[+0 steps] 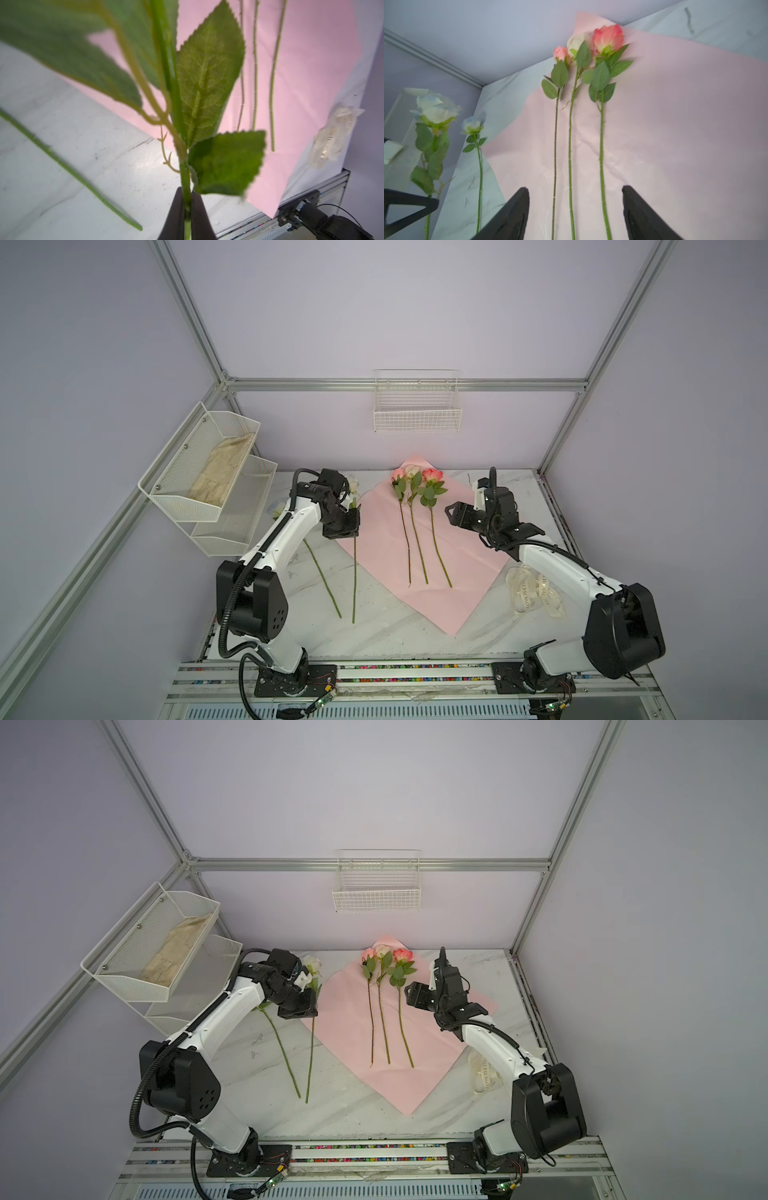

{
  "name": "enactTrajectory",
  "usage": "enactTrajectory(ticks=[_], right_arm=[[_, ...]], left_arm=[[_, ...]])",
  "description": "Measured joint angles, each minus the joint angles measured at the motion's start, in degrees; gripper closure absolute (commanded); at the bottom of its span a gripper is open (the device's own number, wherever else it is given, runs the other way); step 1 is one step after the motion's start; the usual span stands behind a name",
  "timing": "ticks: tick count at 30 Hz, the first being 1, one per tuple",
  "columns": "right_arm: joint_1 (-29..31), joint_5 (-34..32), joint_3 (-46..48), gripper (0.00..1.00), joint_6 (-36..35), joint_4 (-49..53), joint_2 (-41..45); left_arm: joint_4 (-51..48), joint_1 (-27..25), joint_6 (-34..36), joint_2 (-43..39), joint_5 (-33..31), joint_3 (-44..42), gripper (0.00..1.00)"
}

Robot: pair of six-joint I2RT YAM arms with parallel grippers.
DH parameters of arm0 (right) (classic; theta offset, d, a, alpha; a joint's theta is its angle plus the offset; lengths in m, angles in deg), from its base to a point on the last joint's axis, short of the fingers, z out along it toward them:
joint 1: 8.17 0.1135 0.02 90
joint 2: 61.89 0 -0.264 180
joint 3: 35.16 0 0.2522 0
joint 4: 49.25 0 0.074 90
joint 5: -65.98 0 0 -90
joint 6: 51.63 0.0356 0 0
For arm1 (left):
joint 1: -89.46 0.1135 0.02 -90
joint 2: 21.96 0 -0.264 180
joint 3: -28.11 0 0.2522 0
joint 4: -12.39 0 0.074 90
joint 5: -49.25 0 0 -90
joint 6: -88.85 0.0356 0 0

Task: Tie the bouquet of fake flowers
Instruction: 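Grasp a white rose stem and carry it onto the paper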

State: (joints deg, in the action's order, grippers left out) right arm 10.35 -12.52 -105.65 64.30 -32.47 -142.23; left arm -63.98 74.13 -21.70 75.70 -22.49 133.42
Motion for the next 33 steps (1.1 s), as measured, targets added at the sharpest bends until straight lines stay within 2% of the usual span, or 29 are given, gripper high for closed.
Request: enactTrajectory(ticks=[7,10,13,18,27,33], right_arm=[[-1.46,0.55,1.18,0.27,0.87,0.15,0.48],[-1.46,1.18,1.73,0.27,1.07,0.22,0.42],[-1.49,1.42,2.03,0.27,1.29,0.24,0.39],[-1.51,1.49,2.05,0.27,1.27,0.22,-0.31],[-1.51,2.64,2.05,0.27,1.25,0.20,-2.62],[-1.51,3.02,2.05,0.28,1.25,0.20,-2.75]], left_arm=[[2.80,-7.48,-3.39,20.79,5.38,24.96,0.91],[4.96,-9.77,-5.77,29.68,7.15,33.40,0.91],[8.17,-11.47,-9.07,36.37,9.49,38.38,0.91],[13.55,-13.25,-13.46,41.79,11.10,39.82,0.90],[21.11,-14.08,-17.75,45.70,11.30,40.44,0.90],[22.91,-14.10,-18.82,47.58,10.97,40.76,0.83]])
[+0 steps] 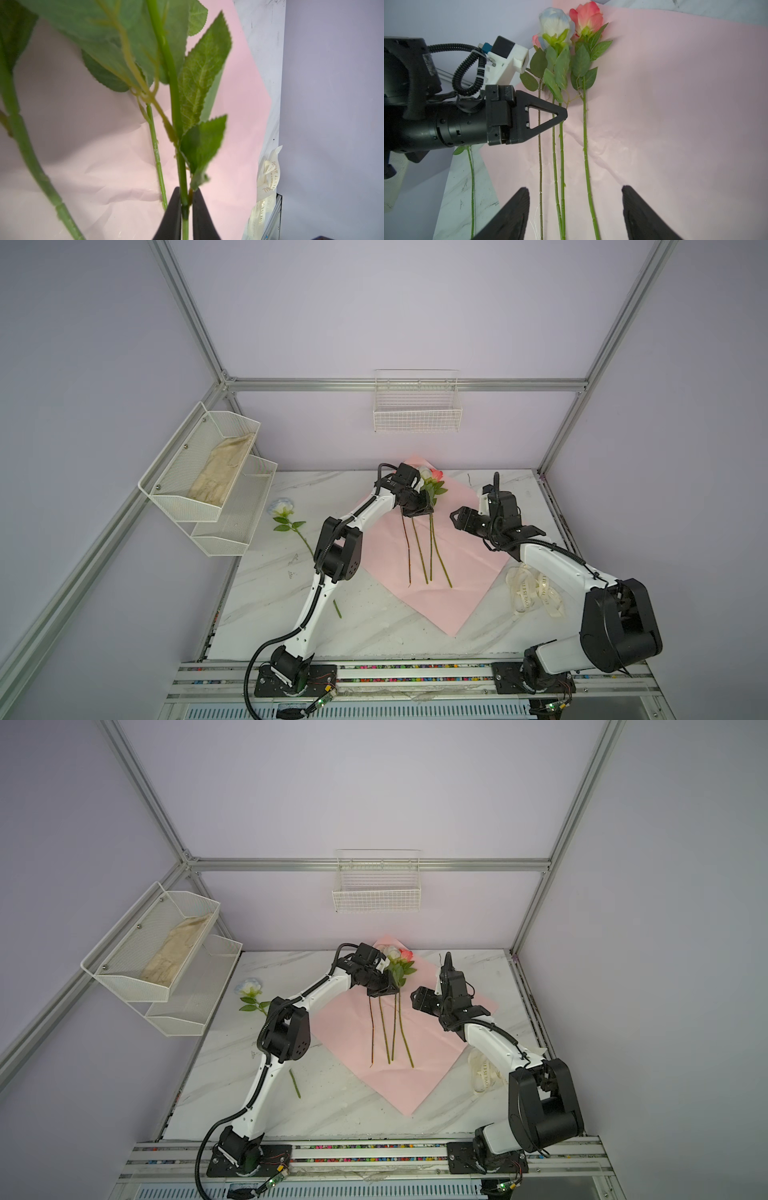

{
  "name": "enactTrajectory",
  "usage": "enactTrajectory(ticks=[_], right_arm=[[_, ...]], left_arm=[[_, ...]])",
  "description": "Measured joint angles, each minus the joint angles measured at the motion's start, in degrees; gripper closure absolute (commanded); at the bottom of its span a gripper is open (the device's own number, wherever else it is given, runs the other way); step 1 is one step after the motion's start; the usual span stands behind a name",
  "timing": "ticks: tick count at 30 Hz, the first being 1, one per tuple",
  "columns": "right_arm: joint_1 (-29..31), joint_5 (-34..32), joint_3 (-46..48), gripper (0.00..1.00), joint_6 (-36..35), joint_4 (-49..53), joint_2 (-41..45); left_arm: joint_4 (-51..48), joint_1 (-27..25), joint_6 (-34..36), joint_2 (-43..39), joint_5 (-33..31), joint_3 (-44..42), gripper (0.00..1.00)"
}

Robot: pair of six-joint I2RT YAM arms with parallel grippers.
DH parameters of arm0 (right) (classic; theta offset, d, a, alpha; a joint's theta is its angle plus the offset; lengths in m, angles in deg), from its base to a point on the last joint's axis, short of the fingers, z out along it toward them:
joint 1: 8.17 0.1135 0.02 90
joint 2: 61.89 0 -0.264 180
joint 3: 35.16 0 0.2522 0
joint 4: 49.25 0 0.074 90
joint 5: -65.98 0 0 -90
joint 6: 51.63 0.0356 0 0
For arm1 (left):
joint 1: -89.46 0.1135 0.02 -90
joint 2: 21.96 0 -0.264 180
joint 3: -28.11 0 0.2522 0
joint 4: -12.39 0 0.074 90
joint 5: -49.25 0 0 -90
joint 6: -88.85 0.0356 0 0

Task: Tie the bouquet of fake flowers
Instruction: 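Grasp a white rose stem and carry it onto the paper, then release the white rose and grasp the last white rose stem with left gripper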

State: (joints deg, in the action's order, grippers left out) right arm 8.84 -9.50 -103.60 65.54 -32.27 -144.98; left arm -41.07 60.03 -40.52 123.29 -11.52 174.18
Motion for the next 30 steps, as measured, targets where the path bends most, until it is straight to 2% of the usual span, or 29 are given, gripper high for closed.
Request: enactTrajectory(ticks=[2,8,11,14,18,21,24,27,30], right_arm=[[0.00,0.04,0.00,0.28,0.00,0.00,0.00],[0.00,0.04,0.00,0.27,0.20,0.00,0.02],[0.00,0.09,0.00,0.27,0.42,0.07,0.35],[0.00,1.31,0.00,0.27,0.17,-0.02,1.49],[0.00,6.82,0.00,0.27,-0.68,-1.79,2.14],[0.61,11.06,0.00,0.26,-0.70,-3.98,1.64],[3.30,13.51,-0.52,0.22,-1.01,-5.33,0.22],[7.96,13.64,-3.39,0.21,-2.19,-5.05,-2.93],[12.76,12.90,-6.95,0.20,-3.26,-5.07,-6.62]], left_arm=[[-0.07,-0.04,-0.24,0.26,-0.02,0.00,0.71],[-0.15,-0.28,-0.61,-0.31,-0.74,-0.04,0.60],[-0.11,-0.35,0.13,-3.52,-2.49,-2.32,0.55],[-0.22,-0.31,1.86,-12.72,-7.13,-10.69,0.52],[1.36,1.18,4.55,-31.04,-14.80,-27.45,0.51],[2.40,5.77,5.20,-44.54,-19.39,-40.83,0.51],[3.26,13.68,5.46,-53.20,-23.80,-52.72,0.52],[2.47,21.14,5.46,-55.28,-27.74,-60.94,0.52],[-0.55,25.94,5.81,-54.25,-30.49,-65.00,0.53]])
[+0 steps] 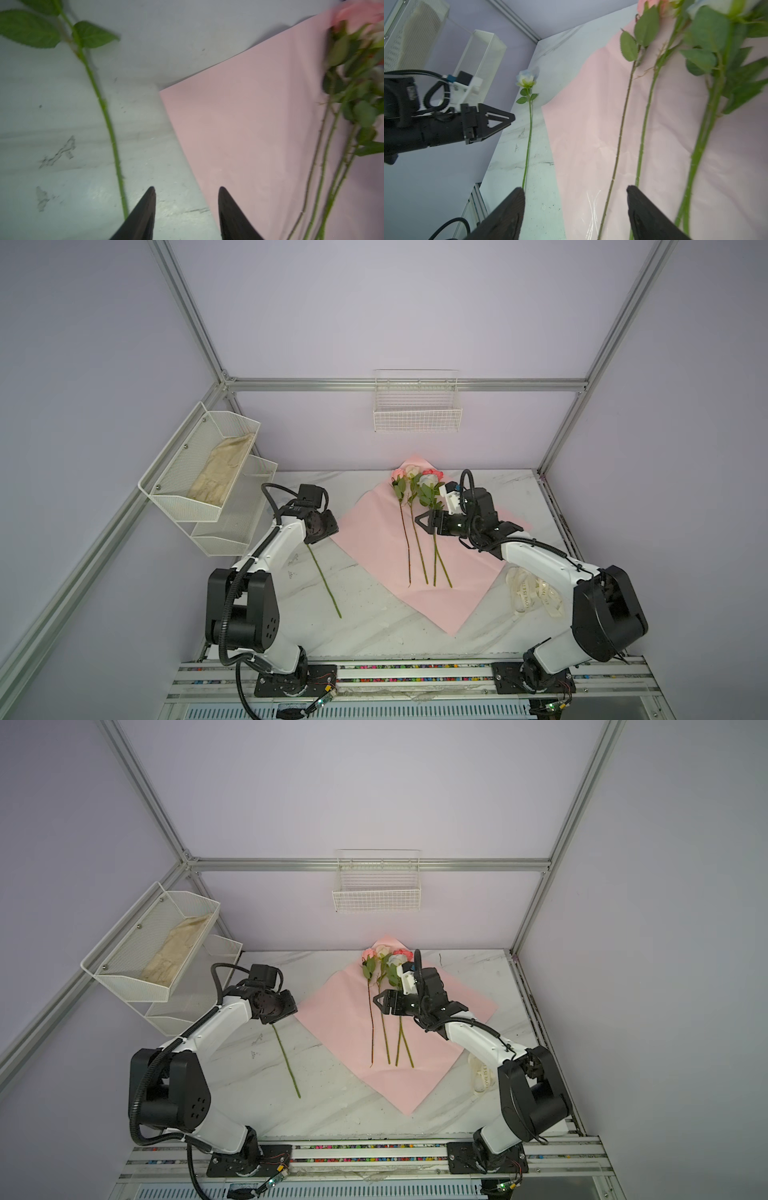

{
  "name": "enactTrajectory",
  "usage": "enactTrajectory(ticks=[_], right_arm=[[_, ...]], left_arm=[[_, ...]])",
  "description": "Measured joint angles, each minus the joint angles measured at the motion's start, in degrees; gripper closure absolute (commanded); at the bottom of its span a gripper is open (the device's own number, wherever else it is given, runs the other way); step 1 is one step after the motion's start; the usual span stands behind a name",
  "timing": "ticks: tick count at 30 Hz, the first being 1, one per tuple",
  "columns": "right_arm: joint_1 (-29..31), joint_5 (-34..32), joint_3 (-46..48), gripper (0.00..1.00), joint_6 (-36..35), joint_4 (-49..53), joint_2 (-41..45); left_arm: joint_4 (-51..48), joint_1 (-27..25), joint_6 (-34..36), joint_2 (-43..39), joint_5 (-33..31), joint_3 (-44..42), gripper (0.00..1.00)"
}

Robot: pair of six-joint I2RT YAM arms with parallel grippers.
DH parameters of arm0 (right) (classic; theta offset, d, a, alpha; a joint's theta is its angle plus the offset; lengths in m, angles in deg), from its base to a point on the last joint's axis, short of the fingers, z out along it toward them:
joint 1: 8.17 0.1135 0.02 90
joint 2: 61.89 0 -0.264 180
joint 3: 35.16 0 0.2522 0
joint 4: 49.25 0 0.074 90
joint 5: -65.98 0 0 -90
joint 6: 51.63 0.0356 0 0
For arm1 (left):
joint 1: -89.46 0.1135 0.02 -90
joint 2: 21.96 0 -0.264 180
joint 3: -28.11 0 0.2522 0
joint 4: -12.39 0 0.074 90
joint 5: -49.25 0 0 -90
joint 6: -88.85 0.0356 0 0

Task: Tie the bouquet of fake flowers
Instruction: 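Release the white rose and grasp the last white rose stem with left gripper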

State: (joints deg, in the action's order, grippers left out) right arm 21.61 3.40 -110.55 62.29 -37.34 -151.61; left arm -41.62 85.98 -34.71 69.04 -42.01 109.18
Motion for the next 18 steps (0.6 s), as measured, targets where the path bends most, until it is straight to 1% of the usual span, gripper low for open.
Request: enactTrajectory(ticks=[3,6,12,18], right_arm=[[3.54,-0.44,-2.45,0.20,-0.22,-0.04,-3.21],[5.40,-0.87,-4.55,0.19,-0.22,0.09,-6.47],[7.39,-1.57,-7.34,0.19,-0.20,0.83,-10.49],[8.15,-1.66,-8.52,0.19,-0.20,1.20,-12.13]], left_arm=[[-1.57,2.29,0.72,1.31,-1.68,-0.15,0.53],[-2.34,3.93,1.81,3.52,-2.99,0.13,0.53],[-4.85,6.51,3.32,12.22,-4.72,4.44,0.54],[-5.40,8.33,4.72,17.18,-5.46,10.25,0.54]])
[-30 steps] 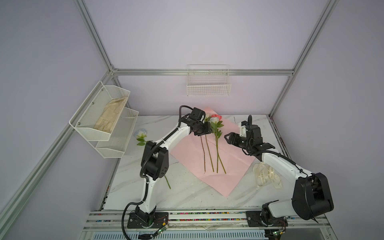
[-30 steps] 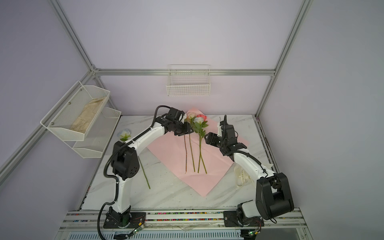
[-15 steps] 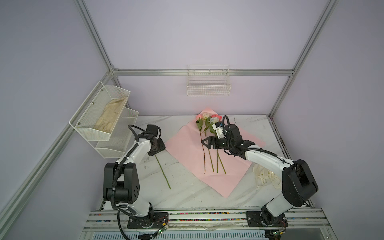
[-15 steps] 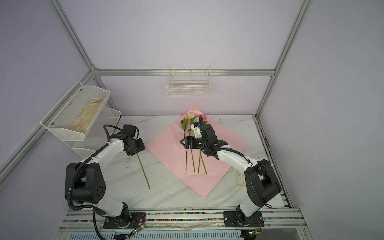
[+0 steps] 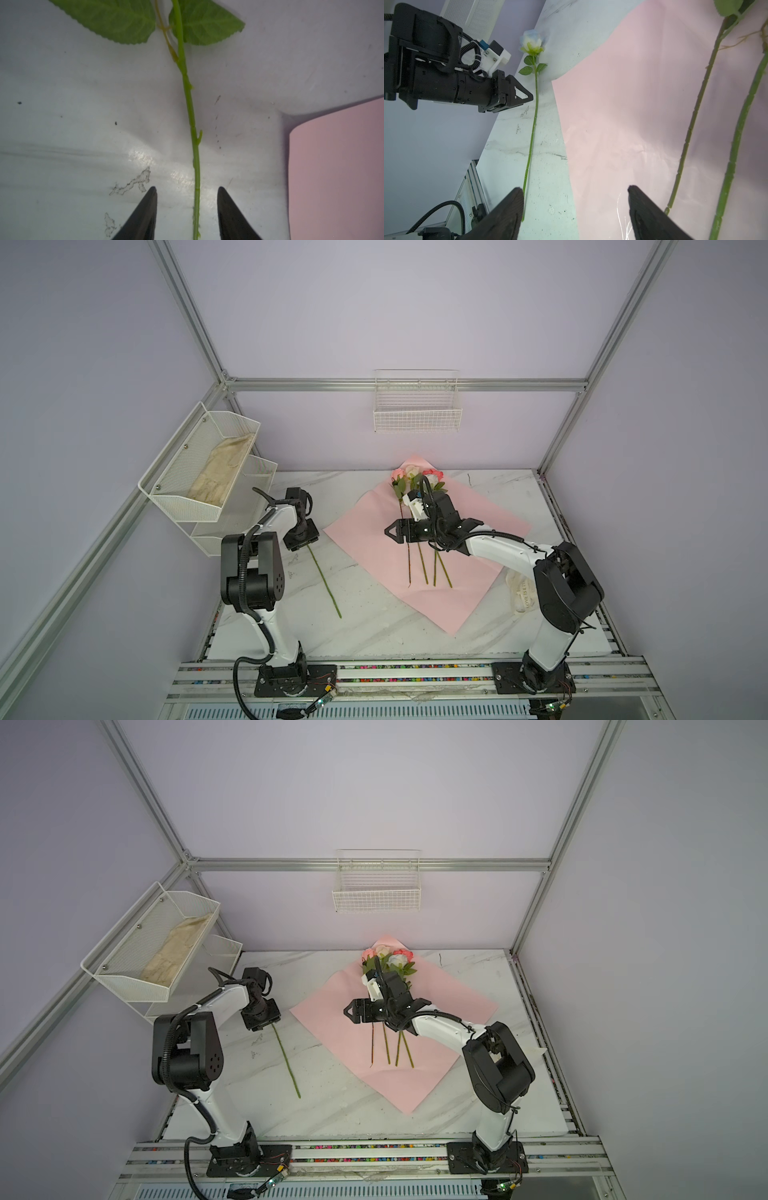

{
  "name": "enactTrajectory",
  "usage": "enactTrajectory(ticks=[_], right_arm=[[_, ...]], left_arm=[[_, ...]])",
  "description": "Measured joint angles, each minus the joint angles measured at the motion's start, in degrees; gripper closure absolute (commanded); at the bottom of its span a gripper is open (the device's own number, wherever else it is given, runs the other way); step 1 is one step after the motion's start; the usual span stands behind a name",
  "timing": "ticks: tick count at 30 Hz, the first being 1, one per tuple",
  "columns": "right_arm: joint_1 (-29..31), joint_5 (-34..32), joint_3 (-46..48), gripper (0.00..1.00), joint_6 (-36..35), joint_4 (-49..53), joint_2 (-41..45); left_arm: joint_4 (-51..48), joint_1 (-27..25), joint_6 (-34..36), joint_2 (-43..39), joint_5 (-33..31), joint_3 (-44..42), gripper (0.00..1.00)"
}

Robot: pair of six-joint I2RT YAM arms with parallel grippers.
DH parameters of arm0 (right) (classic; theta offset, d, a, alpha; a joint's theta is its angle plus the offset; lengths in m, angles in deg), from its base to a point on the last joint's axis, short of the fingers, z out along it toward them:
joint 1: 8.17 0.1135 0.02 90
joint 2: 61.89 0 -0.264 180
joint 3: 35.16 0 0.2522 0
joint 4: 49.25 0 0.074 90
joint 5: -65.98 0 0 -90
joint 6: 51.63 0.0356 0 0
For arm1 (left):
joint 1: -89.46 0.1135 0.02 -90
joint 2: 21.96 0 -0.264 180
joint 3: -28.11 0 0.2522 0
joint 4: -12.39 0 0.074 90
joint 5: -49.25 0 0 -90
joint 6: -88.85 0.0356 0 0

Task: Tie the bouquet of fake flowers
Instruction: 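Release the white rose and grasp the last white rose stem with left gripper, then carry the last white rose onto the paper beside the bunch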

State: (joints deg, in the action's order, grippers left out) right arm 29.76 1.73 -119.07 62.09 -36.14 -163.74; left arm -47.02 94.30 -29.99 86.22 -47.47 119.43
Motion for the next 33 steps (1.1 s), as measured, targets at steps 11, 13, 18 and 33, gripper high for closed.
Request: enactTrajectory(ticks=[11,13,18,33], right_arm=[[0.00,-0.17,-0.50,0.19,-0.09,0.52,-1.46],[0.00,-0.33,-0.59,0.19,-0.26,0.90,-1.49],[0.00,-1.18,-1.01,0.18,-1.31,3.06,-1.68],[0.00,-4.42,0.13,0.18,-3.52,6.03,0.46]], left_arm=[[-0.57,0.55,2.03,7.80,-2.10,7.69,0.60],[-0.72,0.79,2.29,8.85,-2.40,8.52,0.62],[-0.70,1.64,2.97,10.01,-2.51,8.81,0.69],[0.17,2.25,4.63,10.21,0.42,8.81,1.00]])
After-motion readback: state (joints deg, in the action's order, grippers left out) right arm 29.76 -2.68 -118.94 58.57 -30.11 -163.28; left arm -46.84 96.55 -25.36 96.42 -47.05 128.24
